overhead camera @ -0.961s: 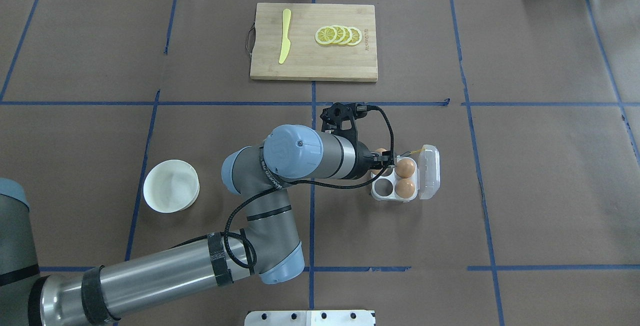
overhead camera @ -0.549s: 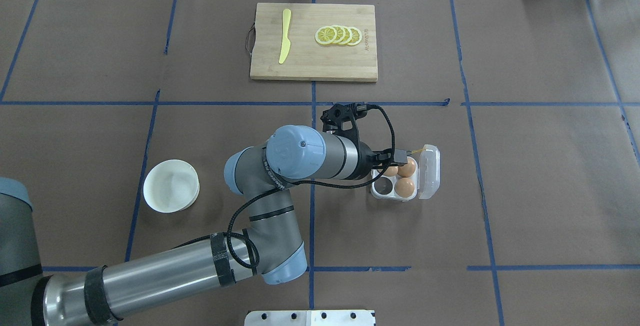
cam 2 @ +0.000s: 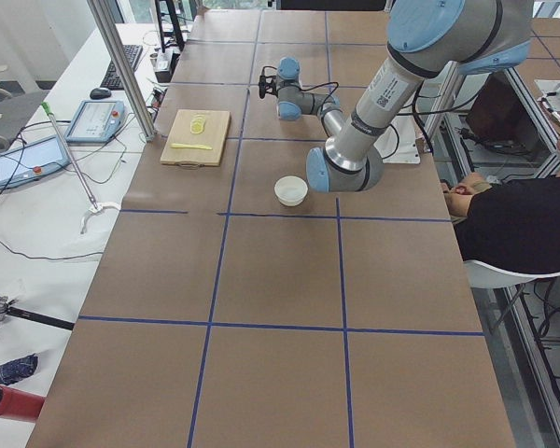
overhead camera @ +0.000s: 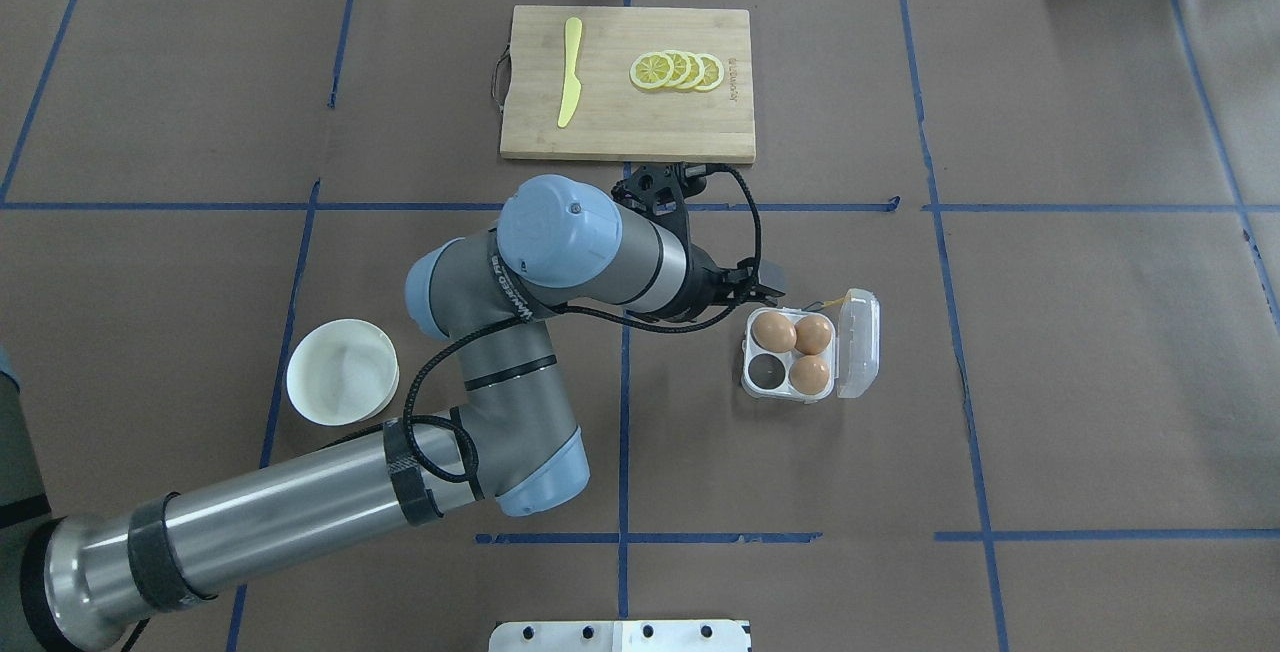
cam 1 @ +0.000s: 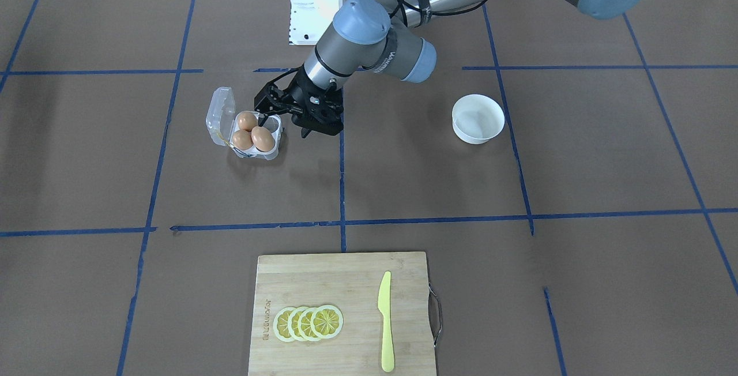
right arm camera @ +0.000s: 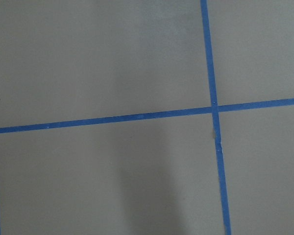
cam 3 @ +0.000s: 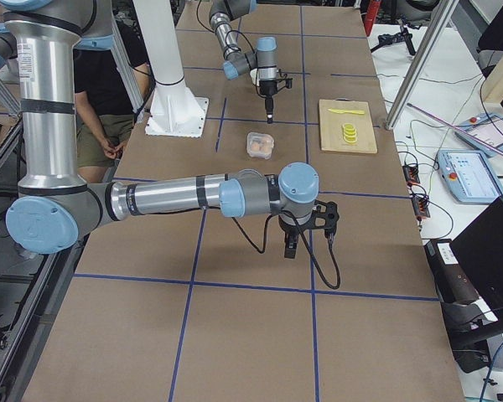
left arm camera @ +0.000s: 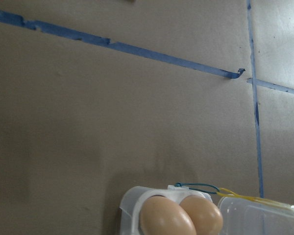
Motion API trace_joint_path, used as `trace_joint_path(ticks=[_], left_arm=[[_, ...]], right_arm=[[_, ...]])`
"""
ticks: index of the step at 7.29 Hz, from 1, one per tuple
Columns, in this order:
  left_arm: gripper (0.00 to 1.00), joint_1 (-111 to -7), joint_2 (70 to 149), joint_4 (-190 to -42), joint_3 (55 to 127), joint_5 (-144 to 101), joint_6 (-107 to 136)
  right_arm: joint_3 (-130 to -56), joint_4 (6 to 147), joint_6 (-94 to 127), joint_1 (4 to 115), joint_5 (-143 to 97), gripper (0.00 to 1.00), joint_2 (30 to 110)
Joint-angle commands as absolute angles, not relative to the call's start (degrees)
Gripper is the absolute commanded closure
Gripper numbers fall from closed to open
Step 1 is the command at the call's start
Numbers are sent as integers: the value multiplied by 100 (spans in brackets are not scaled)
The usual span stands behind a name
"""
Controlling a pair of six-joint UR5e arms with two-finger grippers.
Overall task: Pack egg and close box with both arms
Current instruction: 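Withdraw the left arm away from the carton while the right arm approaches the carton lid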
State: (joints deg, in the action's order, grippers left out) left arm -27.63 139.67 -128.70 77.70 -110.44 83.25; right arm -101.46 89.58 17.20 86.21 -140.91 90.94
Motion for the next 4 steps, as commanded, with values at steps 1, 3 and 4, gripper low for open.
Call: trace_joint_path(ticks=[1, 3, 4], left_arm=[[0, -3232, 13423, -11766, 8766, -11791, 7921], [0, -3655, 12878, -10413, 9988, -11865, 7675], [0, -3909, 12754, -9789, 10315, -11865, 7351]], right_arm=[[-10563, 8163, 3417, 7766, -14054, 14, 9097], [-10547, 6319, 5554, 6397, -13600, 73, 9114], [-10556, 5823, 5998, 5981, -13518, 100, 9149]])
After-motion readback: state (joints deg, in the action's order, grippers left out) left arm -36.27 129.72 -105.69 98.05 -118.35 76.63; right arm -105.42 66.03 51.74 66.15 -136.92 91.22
